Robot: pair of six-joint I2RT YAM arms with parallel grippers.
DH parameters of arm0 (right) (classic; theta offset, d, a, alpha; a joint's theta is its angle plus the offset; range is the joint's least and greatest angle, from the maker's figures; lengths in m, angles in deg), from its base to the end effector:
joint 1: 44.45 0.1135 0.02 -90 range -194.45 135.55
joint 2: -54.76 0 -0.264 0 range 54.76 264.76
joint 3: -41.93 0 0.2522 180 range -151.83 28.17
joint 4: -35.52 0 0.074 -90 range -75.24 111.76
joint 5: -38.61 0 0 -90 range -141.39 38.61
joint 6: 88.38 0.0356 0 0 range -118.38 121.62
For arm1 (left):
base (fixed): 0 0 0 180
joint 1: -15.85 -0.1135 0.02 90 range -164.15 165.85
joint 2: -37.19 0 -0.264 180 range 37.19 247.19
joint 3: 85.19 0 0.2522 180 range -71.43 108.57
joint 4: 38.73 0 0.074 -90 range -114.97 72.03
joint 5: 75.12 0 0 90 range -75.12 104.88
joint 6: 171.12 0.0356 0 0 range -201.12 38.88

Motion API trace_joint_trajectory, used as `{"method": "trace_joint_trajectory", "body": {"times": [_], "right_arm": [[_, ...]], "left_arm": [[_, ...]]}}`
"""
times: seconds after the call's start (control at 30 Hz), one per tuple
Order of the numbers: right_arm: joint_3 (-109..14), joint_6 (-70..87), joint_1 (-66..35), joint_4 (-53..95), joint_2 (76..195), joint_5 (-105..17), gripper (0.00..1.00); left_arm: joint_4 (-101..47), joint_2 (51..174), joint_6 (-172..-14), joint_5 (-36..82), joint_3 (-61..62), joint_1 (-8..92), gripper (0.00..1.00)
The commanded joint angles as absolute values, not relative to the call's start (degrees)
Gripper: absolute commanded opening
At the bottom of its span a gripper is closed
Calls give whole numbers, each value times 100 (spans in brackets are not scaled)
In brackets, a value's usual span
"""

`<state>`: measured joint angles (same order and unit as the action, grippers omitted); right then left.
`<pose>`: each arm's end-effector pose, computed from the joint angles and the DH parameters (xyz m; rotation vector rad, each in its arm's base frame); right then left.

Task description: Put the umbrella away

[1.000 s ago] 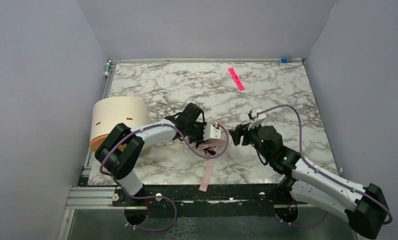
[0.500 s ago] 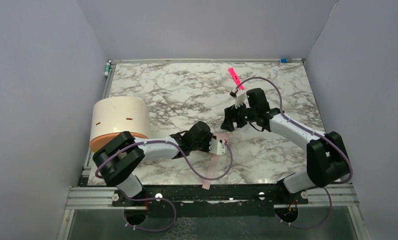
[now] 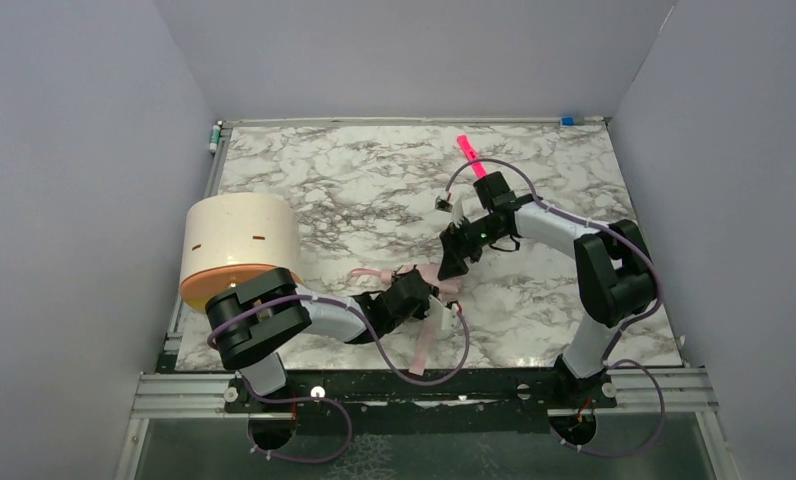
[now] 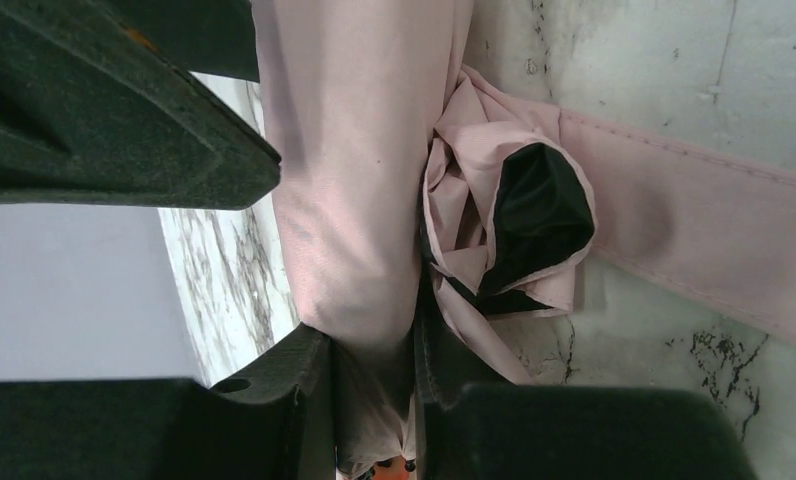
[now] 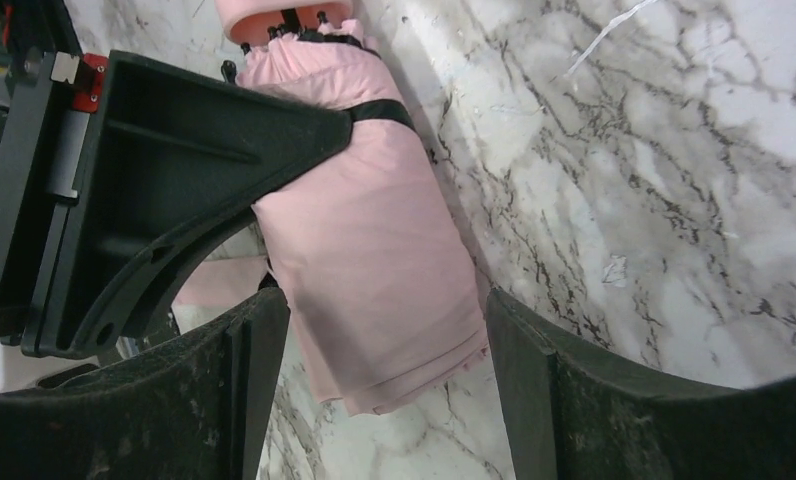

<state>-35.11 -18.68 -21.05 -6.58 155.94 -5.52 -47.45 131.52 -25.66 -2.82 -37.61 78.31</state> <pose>0.3029 0.1589 0.1789 -1.1587 2.2803 1.0922 0.1473 -0.2590 0.1266 1.8034 1.2807 0.2771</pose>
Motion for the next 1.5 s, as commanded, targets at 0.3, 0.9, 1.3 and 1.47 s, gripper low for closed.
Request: {"method": "trace_joint_trajectory", "body": {"times": [0.3, 0.9, 1.3, 1.47], "right_arm": [[-3793, -2315, -1878, -1193, 16251, -851, 70], [-3350, -2023, -1588, -559, 15976, -2569, 14], [-2535, -2443, -1047, 417, 15172, -3652, 1], [-2020, -2487, -699, 1012, 14825, -4136, 1]], "left_arm": [[-4213, 13569, -2302, -875, -4192, 7940, 0], [-3542, 12060, -3244, -502, -3782, 7931, 59], [-2130, 9434, -4891, 736, -3547, 7444, 52], [-2628, 8945, -5511, 1954, -3557, 5923, 48]]}}
